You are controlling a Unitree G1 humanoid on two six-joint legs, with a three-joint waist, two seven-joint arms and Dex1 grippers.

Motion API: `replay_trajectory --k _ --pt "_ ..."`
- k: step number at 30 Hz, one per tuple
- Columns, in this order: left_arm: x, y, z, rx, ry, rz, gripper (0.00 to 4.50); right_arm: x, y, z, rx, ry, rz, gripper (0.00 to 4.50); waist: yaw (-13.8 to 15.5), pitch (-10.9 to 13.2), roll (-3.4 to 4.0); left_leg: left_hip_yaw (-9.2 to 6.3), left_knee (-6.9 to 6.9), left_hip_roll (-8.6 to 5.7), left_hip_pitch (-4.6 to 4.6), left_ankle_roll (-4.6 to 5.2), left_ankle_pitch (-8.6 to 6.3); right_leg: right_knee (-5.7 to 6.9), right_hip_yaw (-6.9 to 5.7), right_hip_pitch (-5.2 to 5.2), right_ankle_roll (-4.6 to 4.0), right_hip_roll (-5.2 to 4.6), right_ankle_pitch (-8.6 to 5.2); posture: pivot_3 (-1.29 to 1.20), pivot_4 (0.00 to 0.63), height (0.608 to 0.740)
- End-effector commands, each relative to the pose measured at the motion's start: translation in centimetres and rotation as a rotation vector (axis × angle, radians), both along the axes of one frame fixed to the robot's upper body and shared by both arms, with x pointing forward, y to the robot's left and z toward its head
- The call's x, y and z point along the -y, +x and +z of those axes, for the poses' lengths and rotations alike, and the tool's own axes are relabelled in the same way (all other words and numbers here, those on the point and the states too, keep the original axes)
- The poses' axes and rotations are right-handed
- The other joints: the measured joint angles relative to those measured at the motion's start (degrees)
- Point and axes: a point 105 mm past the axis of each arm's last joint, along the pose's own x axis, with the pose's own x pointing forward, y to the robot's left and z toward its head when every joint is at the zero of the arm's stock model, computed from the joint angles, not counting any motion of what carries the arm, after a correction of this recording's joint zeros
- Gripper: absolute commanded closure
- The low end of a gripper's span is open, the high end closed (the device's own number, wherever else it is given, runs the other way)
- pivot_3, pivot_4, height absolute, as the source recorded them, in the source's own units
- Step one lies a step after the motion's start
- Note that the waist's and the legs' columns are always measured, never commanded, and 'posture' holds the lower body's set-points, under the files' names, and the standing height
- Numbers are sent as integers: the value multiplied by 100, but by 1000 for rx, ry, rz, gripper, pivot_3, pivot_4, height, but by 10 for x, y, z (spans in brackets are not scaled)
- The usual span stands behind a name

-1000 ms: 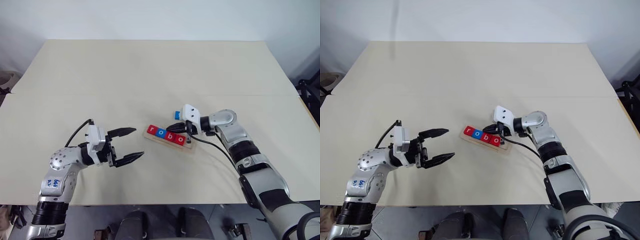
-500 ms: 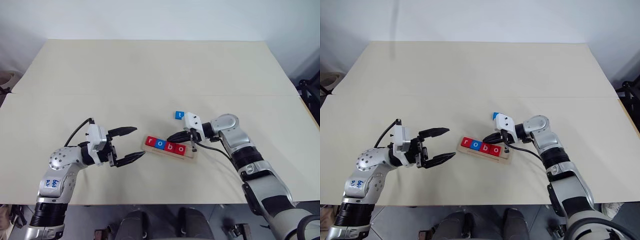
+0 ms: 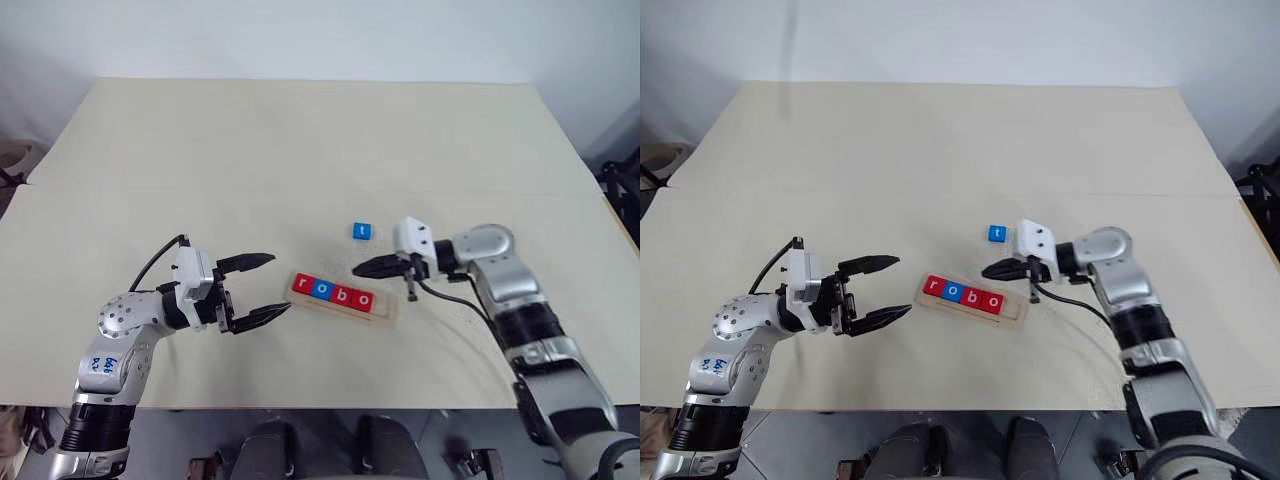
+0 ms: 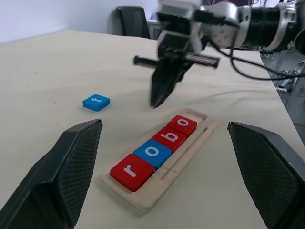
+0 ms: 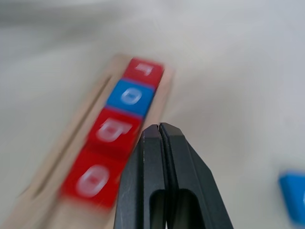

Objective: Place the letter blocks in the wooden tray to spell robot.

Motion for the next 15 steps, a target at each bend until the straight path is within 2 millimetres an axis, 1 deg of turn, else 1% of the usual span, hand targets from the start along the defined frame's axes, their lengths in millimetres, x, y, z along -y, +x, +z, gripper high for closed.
replay_trajectory --k 1,3,6,9,12,15 --pt "1 -1 6 23 -14 -17 0 2 -26 7 -41 4 57 4472 -1 0 0 1 0 -1 0 0 0 0 -1 0 0 0 0 0 150 740" --pt "0 -1 6 19 -15 -21 0 4 -39 1 -84 -9 62 4472 1 0 0 1 -2 -1 0 0 0 0 -1 -1 0 1 0 0 150 740" --pt "1 -2 5 11 -14 -30 0 7 -54 -9 -141 -14 51 4472 4 0 0 2 -2 -1 1 -1 -1 -4 1 0 0 1 0 0 150 740" --pt "0 -2 4 4 -12 -36 0 8 -62 -20 -174 -37 38 4472 8 0 0 2 -1 -1 1 -1 -1 -3 0 0 0 1 0 0 150 740" --pt "-1 -3 4 2 -10 -38 0 12 -61 -29 -179 -63 4 4472 12 0 0 2 -1 -1 1 -1 -1 -5 1 0 0 1 0 0 150 740" --pt "-1 -2 4 1 -7 -40 0 17 -54 -34 -172 -64 -43 4472 17 0 0 3 0 -2 1 -1 -1 -6 1 0 0 1 0 0 150 740"
